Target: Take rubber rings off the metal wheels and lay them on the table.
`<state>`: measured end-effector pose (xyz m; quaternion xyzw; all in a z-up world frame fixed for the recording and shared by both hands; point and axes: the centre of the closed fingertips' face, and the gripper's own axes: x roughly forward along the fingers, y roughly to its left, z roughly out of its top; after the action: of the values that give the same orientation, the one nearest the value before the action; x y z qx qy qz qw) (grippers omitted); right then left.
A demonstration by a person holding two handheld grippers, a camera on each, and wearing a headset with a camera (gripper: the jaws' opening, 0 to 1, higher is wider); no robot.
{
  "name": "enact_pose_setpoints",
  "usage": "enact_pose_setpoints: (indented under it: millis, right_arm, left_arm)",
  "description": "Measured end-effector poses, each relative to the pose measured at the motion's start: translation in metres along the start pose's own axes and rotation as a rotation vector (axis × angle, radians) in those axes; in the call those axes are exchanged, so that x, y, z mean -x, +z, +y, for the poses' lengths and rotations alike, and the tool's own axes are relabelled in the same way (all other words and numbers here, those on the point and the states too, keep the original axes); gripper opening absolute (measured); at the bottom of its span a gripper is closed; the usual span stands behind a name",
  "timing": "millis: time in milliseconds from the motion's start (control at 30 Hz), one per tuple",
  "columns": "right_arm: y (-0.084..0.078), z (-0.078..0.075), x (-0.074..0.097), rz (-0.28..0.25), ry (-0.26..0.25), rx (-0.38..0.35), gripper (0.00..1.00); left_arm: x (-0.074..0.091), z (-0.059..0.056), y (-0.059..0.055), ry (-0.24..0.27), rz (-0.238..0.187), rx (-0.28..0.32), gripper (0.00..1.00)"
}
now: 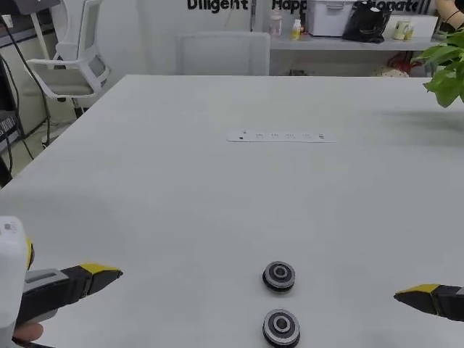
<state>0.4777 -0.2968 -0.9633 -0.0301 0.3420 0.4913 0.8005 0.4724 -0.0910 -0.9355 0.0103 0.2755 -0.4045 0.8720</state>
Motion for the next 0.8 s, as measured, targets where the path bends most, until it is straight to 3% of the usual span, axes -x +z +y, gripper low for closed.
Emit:
enact_pose_setpoints:
  millis: [167,800]
  right_arm:
    - [-0.0033,0.0007,-0.0001,0.026,0.0,0.017,0.92]
    - [-0.0041,0.0025,-0.0007,0.022,0.016,0.013,0.91]
  left_arm:
    - [-0.0037,-0.0068,-0.0022,-0.039,0.015,0.001,0.98]
    - [-0.0038,-0.0063,-0.0059,-0.038,0.032,0.013,0.98]
